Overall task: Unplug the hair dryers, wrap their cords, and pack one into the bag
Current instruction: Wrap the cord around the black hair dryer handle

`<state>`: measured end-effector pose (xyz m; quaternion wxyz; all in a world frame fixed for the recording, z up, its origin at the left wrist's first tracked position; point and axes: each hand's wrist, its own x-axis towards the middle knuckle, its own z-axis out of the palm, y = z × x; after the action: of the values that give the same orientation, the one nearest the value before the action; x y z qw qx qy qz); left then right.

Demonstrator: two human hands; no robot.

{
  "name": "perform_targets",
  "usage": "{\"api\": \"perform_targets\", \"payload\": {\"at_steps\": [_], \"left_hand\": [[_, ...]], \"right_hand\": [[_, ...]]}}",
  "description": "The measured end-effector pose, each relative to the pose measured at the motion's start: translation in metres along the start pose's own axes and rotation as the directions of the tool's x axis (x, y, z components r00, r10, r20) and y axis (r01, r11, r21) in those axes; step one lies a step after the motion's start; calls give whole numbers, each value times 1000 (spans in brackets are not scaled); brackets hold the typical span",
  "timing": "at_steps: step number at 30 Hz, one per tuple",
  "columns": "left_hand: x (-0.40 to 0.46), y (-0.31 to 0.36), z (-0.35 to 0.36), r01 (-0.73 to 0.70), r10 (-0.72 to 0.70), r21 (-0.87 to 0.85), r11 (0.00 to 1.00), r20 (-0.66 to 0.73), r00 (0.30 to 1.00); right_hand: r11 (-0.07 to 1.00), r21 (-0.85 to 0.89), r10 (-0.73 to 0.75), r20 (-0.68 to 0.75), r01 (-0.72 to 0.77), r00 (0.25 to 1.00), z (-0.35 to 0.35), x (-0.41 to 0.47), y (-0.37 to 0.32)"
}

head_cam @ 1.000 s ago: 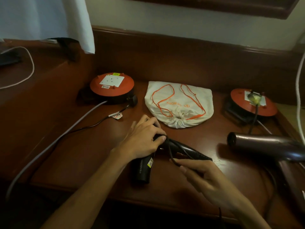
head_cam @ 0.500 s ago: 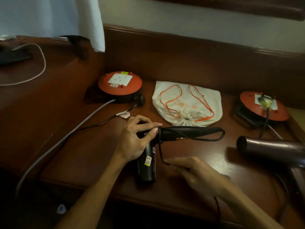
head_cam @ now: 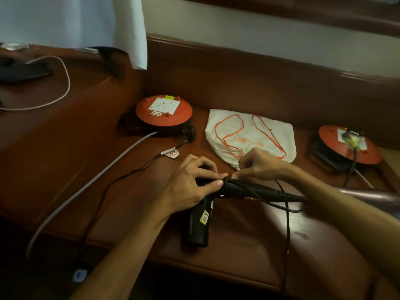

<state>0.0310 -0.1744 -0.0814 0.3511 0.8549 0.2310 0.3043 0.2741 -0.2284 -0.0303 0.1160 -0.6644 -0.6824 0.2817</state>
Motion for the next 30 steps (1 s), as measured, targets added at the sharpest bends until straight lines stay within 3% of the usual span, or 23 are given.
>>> {"api": "perform_targets", "payload": {"at_steps": [3,6,10,13,17,19,22,26,28,30], "left_hand": [[4,1,3,10,-10,36,999,4,1000],[4,-1,5,35,-35,62,997,-3,999],[4,5,4,52,-51,70,996,-25,998],[6,12,3,64,-71,154,986,42,997],[15,21,-1,-36,-105,457,889,279,954],[19,26,-1,-64,-105,472,879,323,940],[17,28,3,-59,-81,445,893,290,954],[10,23,9,-16,-59,404,915,174,983],[9,20,9,34,-80,361,932,113,990],[5,17,10,58,-83,317,947,65,994]], "right_hand": [[996,85,-24,54,19,998,-18,5,-22],[987,159,-54,228,18,972,-34,0,-44],[943,318,-81,506,-99,858,-52,-21,-55],[924,377,-179,587,-71,789,-54,-37,-57],[978,206,-106,570,-17,815,-46,-47,-61],[984,173,-61,523,-35,850,-40,-50,-62],[992,127,-41,378,-8,925,-42,-57,-63],[995,-92,36,110,-26,993,-60,-73,-45],[994,46,95,68,-98,993,-65,-86,-36],[982,178,56,82,-70,995,-57,-97,-38]]}}
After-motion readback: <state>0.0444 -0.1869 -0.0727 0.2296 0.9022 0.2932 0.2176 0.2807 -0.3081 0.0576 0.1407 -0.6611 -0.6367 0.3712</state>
